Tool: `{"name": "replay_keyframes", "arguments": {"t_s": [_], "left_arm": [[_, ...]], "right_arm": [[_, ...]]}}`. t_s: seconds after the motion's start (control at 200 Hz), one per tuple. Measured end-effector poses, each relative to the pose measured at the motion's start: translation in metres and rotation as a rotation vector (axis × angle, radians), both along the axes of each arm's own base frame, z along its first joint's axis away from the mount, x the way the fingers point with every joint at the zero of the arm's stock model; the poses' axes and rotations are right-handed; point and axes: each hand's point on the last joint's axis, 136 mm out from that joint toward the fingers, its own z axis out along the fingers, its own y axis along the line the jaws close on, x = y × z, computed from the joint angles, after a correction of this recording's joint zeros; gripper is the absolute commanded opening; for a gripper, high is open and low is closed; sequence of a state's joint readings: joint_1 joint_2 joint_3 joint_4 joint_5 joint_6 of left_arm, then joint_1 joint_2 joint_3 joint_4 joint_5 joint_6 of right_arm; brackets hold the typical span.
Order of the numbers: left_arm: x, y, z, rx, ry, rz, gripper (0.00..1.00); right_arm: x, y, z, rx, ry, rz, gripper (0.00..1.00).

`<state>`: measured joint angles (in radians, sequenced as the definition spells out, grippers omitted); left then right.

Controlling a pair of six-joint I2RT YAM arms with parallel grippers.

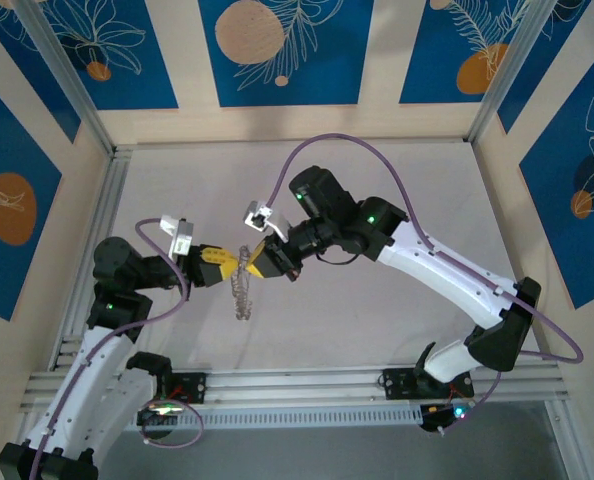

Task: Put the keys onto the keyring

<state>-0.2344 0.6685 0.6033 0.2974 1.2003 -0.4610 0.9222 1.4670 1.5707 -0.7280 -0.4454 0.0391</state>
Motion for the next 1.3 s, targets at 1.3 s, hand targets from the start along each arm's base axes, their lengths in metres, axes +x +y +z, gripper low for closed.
{"name": "replay_keyframes", "arguments": {"t_s": [1.3], "left_arm": [[-0.005, -0.005, -0.003, 0.006, 0.016, -0.044, 0.00]], "right_arm": [[-0.007, -0.016, 0.013, -0.172, -0.034, 0.173, 0.00]]}}
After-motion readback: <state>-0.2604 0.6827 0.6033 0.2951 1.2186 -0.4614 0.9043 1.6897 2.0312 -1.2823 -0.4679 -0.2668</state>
